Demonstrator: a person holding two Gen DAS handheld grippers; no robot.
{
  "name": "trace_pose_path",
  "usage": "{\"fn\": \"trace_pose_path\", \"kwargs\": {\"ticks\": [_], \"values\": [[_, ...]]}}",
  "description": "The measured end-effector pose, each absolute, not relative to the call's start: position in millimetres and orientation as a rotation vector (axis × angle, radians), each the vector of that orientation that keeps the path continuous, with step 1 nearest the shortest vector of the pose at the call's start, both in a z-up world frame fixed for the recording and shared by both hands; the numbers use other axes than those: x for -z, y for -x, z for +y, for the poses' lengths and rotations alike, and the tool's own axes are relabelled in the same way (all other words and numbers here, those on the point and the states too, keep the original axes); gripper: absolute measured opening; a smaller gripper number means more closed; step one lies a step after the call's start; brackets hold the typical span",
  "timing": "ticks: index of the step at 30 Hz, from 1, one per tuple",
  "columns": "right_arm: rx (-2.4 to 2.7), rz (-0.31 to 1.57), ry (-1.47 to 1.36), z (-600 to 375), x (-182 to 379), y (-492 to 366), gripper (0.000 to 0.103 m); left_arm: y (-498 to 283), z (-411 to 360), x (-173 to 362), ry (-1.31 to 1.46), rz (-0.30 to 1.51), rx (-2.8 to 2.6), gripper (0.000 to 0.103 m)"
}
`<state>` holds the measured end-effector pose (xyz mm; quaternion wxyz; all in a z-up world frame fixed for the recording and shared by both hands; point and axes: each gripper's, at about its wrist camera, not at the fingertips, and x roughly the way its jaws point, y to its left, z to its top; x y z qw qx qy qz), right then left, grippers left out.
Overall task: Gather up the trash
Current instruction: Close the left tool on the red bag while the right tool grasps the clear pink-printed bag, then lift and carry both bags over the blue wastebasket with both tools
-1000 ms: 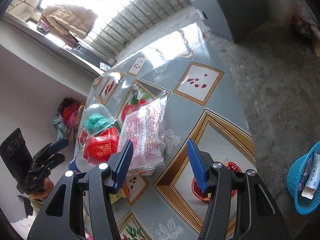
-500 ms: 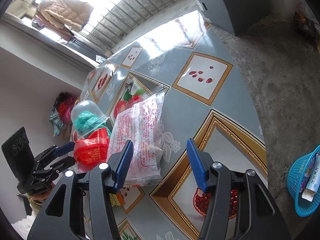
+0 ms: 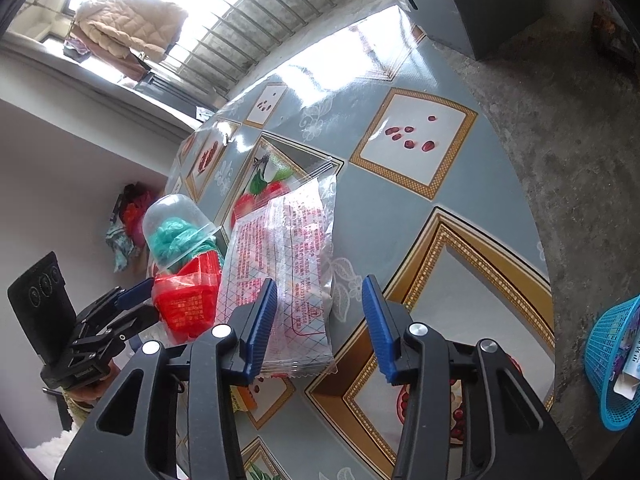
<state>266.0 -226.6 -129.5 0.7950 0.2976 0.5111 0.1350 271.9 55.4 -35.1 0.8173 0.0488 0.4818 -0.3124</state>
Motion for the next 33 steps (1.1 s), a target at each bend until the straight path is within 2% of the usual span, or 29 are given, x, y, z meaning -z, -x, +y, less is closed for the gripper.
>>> {"fn": "trace_pose_path", "kwargs": {"ticks": [4,9,14,20,25,33], "values": [[-0.297,1.101,-0.642,-225,131,-265,0.039,-272,53,35,-0.121,1.014,0.656,0.047],[-0.309,1.099,-0.653,-223,132,-265,0.033,-271,54,33,-0.142,0.993,0.636,0.037],[-0.329,1.093,-0.683,-222,134,-265,0.023,-271,59,30,-0.133,0.984,0.63,0.019],[-0.347,1.072,-0.725,-225,133,-262,0.015,-273,65,30,-0.102,0.983,0.626,0.003],[-0.361,1.043,-0.763,-231,130,-257,0.01,-271,68,29,-0.081,0.975,0.638,0.0],[-0.369,0.995,-0.776,-240,118,-247,0.009,-264,68,20,-0.069,0.948,0.665,0.0]]}}
